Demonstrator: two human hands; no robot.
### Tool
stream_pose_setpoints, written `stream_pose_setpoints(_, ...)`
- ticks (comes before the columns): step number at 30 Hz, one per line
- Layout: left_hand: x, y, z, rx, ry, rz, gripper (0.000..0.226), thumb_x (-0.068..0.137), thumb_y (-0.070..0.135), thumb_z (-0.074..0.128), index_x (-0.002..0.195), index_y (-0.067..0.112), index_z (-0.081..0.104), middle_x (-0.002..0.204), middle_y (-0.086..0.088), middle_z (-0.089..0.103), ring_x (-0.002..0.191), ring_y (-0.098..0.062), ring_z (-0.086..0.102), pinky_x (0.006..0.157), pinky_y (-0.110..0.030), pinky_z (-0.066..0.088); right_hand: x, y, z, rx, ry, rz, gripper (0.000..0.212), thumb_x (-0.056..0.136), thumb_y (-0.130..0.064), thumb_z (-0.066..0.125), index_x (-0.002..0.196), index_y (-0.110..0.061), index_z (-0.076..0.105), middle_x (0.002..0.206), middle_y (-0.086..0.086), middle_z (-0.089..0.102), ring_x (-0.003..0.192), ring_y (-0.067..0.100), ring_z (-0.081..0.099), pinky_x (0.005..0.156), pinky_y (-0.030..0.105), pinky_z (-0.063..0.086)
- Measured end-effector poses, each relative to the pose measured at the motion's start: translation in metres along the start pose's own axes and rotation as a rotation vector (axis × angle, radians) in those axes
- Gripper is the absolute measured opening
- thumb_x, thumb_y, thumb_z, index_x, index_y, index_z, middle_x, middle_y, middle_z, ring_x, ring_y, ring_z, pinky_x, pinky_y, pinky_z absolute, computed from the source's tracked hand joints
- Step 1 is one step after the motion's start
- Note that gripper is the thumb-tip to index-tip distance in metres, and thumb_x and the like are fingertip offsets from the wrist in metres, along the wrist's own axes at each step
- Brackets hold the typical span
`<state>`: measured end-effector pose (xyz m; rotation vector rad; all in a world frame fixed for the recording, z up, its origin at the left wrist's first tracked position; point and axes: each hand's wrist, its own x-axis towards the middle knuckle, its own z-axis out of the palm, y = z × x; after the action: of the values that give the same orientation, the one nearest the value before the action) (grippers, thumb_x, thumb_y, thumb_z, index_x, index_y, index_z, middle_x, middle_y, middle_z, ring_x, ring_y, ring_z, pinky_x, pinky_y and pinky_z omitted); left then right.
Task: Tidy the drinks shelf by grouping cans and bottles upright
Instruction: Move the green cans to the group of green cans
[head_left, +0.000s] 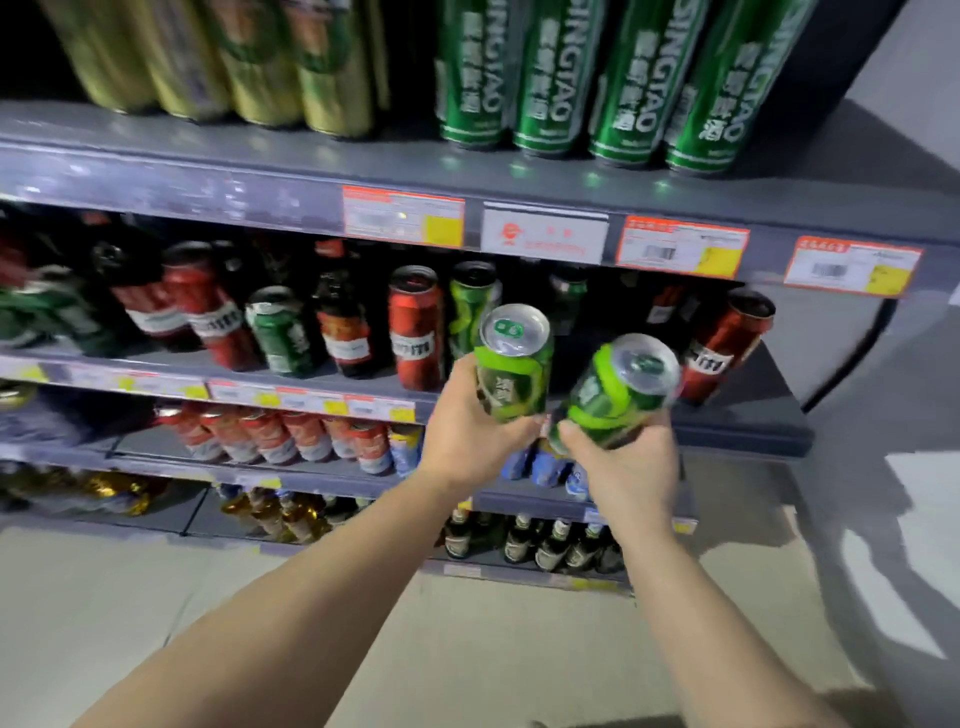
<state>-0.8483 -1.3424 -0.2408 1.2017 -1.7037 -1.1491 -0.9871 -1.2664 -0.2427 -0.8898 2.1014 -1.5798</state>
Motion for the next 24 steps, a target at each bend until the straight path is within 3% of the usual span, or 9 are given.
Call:
stream_pose_setpoints(3, -0.025, -0.027, -0.086, 0.053, 0.046, 0.002, 0.070, 0.066, 0.026, 0.087, 0.122, 0.035, 0.046, 0.100, 0.028, 0.058, 0.094, 0.004, 0.058, 0.074, -0.006, 0.041, -0.043, -0.029, 0.060, -0.046, -0.151, -0.041, 0.040, 0.067, -0.020, 0.086, 0.091, -0.029, 0.056, 0.081, -0.022, 0.063, 0.070, -0.014, 0.057, 0.058, 0.005, 0.040)
stream_pose_setpoints(9, -0.077, -0.097, -0.281, 0.119, 0.138, -0.032, 0.066, 0.058, 0.034, 0.085, 0.115, 0.039, 0.051, 0.106, 0.015, 0.067, 0.103, -0.008, 0.065, 0.087, -0.032, 0.053, -0.170, -0.079, 0.214, -0.022, -0.347, -0.117, 0.046, 0.060, -0.013, 0.089, 0.085, -0.029, 0.054, 0.076, -0.022, 0.061, 0.069, -0.006, 0.058, 0.058, 0.001, 0.040)
stream_pose_setpoints(11, -0.092, -0.109, -0.334, 0.145, 0.176, -0.092, 0.065, 0.059, 0.034, 0.085, 0.113, 0.039, 0.049, 0.103, 0.019, 0.066, 0.101, -0.003, 0.063, 0.085, -0.031, 0.052, -0.205, -0.091, 0.256, -0.009, -0.426, -0.101, 0.050, 0.054, -0.029, 0.089, 0.091, -0.035, 0.056, 0.085, -0.018, 0.069, 0.079, 0.003, 0.066, 0.073, 0.019, 0.053)
stream_pose_setpoints(13, -0.102, -0.119, -0.377, 0.163, 0.227, -0.127, 0.068, 0.057, 0.037, 0.083, 0.116, 0.038, 0.048, 0.103, 0.022, 0.064, 0.100, 0.002, 0.060, 0.085, -0.030, 0.051, -0.229, -0.104, 0.288, 0.002, -0.481, -0.081, 0.054, 0.051, -0.037, 0.087, 0.097, -0.037, 0.057, 0.090, -0.015, 0.072, 0.086, 0.008, 0.069, 0.078, 0.032, 0.056)
stream_pose_setpoints(18, -0.105, -0.146, -0.436, 0.109, 0.302, -0.188, 0.063, 0.062, 0.026, 0.088, 0.114, 0.027, 0.051, 0.098, 0.018, 0.066, 0.091, 0.010, 0.059, 0.079, -0.022, 0.049, -0.251, -0.127, 0.339, -0.018, -0.539, -0.078, 0.049, 0.063, -0.025, 0.088, 0.099, -0.034, 0.057, 0.082, -0.023, 0.067, 0.076, -0.007, 0.063, 0.063, 0.010, 0.045)
stream_pose_setpoints(21, -0.091, -0.161, -0.455, 0.084, 0.332, -0.228, 0.061, 0.064, 0.023, 0.088, 0.113, 0.025, 0.051, 0.098, 0.016, 0.066, 0.090, 0.010, 0.059, 0.078, -0.022, 0.050, -0.247, -0.127, 0.366, -0.019, -0.552, -0.069, 0.047, 0.064, -0.022, 0.088, 0.098, -0.035, 0.057, 0.085, -0.023, 0.067, 0.080, -0.007, 0.062, 0.070, 0.018, 0.046)
stream_pose_setpoints(24, -0.067, -0.174, -0.472, 0.060, 0.370, -0.252, 0.063, 0.066, 0.022, 0.087, 0.116, 0.024, 0.050, 0.101, 0.018, 0.063, 0.090, 0.012, 0.057, 0.075, -0.018, 0.047, -0.234, -0.127, 0.392, -0.041, -0.572, -0.060, 0.050, 0.065, -0.026, 0.088, 0.105, -0.030, 0.058, 0.087, -0.022, 0.065, 0.084, 0.005, 0.063, 0.078, 0.027, 0.047)
